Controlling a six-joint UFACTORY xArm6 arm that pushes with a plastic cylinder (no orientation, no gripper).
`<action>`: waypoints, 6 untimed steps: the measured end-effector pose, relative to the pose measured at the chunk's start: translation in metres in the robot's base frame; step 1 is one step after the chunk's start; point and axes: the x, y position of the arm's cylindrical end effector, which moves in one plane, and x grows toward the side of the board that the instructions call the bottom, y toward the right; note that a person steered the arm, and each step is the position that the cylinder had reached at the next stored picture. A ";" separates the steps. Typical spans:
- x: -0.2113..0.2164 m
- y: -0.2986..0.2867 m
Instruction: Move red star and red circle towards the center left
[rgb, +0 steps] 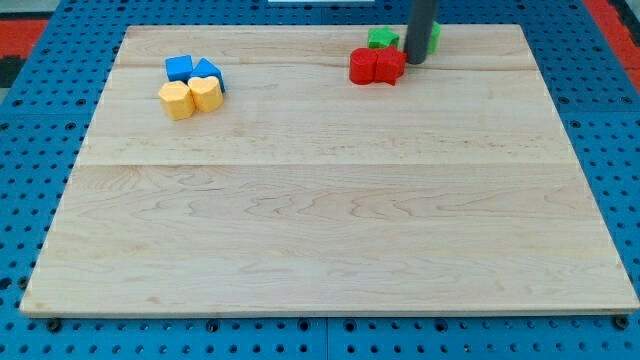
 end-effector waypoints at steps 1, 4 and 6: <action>-0.009 -0.029; 0.036 -0.007; 0.021 -0.149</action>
